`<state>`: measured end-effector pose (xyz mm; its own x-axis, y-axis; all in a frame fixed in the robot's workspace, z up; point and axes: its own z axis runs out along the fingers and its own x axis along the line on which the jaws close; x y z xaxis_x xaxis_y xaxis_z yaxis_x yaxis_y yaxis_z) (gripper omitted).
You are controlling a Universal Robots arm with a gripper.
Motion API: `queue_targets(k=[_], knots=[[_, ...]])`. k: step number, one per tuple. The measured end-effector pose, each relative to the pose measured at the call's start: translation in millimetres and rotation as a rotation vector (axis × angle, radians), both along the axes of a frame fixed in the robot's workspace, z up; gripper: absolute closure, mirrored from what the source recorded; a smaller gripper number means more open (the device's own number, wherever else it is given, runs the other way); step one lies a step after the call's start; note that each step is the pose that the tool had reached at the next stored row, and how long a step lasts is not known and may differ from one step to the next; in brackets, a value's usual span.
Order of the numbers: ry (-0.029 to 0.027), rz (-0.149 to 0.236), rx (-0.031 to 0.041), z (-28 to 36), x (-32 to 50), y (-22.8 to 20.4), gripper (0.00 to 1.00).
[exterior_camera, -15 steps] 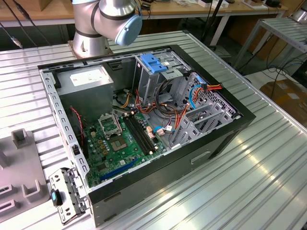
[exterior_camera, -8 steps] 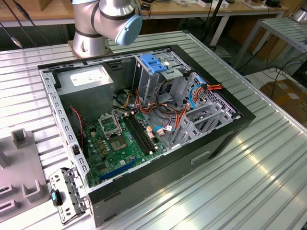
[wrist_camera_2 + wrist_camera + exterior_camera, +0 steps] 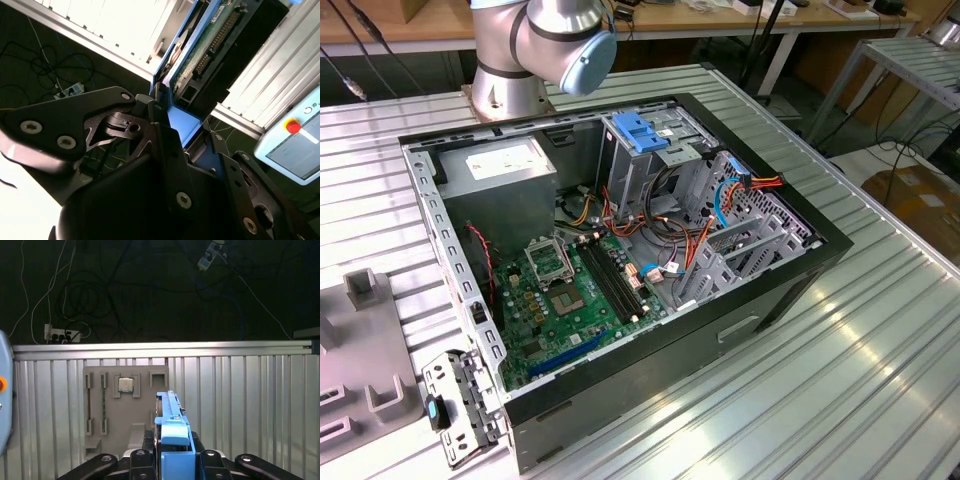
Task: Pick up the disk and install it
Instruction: 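Pick up the disk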
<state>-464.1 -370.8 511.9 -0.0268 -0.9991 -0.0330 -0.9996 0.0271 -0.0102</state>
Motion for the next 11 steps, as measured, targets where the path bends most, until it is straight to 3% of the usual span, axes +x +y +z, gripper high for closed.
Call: queue_targets(k=[11], knots=[[0.0001, 0.0, 0.0, 0.1, 7.5, 0.0, 0.63]])
